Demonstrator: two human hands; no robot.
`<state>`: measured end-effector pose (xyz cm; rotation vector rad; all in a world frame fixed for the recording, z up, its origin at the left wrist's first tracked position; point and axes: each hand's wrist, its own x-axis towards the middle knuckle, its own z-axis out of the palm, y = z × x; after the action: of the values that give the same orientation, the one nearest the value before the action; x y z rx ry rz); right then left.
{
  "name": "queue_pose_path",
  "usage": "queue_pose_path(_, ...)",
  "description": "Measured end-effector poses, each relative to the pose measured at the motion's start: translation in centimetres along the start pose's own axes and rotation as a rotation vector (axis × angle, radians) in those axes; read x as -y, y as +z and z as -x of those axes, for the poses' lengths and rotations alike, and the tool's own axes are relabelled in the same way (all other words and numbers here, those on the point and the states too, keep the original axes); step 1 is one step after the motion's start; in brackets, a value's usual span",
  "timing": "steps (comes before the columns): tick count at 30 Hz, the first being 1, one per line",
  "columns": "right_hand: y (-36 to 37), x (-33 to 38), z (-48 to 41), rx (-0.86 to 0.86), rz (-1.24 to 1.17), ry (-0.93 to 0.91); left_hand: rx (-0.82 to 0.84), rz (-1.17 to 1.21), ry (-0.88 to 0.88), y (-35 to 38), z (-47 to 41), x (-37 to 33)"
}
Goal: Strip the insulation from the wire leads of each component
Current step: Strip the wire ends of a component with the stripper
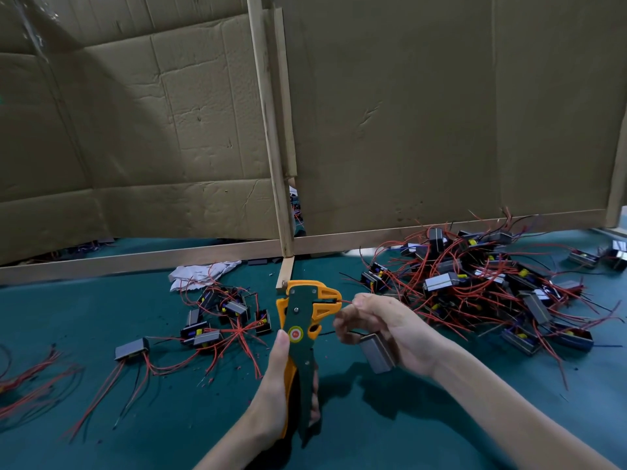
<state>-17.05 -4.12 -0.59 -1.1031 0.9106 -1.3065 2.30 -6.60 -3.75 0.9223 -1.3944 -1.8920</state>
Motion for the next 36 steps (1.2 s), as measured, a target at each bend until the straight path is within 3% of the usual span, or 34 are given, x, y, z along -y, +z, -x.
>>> queue_pose_path(5,-0.3,0.8,0.3,-0.097,0.049,-0.068,0.194,0.072,0.032,-1.2,-1.2,0.3)
queue_pose_path(10,-0.6,4.4,0.5,-0.328,0.247,-0.285,0.188,0.08,0.052,-1.3,-1.2,0.1)
queue_pose_path(14,-2.8,9.7,-0.6,-0.656,0.703,-0.517,0.17,0.115,0.067,-1.3,-1.4,0.1)
queue_pose_path(16,-4.7,11.9,-1.9,-0.846,0.96,-0.539,0.164,0.124,0.068,-1.2,-1.4,0.0)
queue_pose_path(19,-7.2,13.8,-3.6,-1.068,1.211,-0.344,0.143,0.157,0.079,-1.1,-1.3,0.0)
queue_pose_path(22,-7.5,14.4,-4.5,-1.123,1.431,0.214,0.105,0.186,0.096,-1.2,-1.4,-0.1)
queue_pose_path(24,-5.8,14.1,-4.6,-1.078,1.631,0.526,0.076,0.211,0.109,-1.4,-1.6,0.0)
queue_pose_path(25,-4.7,13.6,-4.6,-1.051,1.758,0.559,0.061,0.223,0.12,-1.4,-1.6,0.0)
queue_pose_path(26,-3.5,13.0,-4.8,-1.001,1.894,0.507,0.045,0.235,0.136,-1.5,-1.7,0.0)
queue_pose_path(28,-1.3,10.7,-6.0,-0.771,2.054,0.161,-0.002,0.263,0.181,-1.7,-1.9,0.1)
queue_pose_path(30,0.7,7.0,-7.2,-0.299,1.842,-0.043,-0.061,0.288,0.225,-1.8,-2.1,0.2)
queue_pose_path(32,2.4,3.0,-8.2,0.086,1.465,0.063,-0.109,0.325,0.253,-1.8,-2.2,0.2)
queue_pose_path(34,3.4,-0.7,-8.9,0.185,1.28,0.105,-0.137,0.332,0.265,-1.9,-2.3,0.2)
queue_pose_path(36,4.1,-3.4,-9.6,0.216,1.253,0.042,-0.143,0.301,0.263,-1.8,-2.3,0.1)
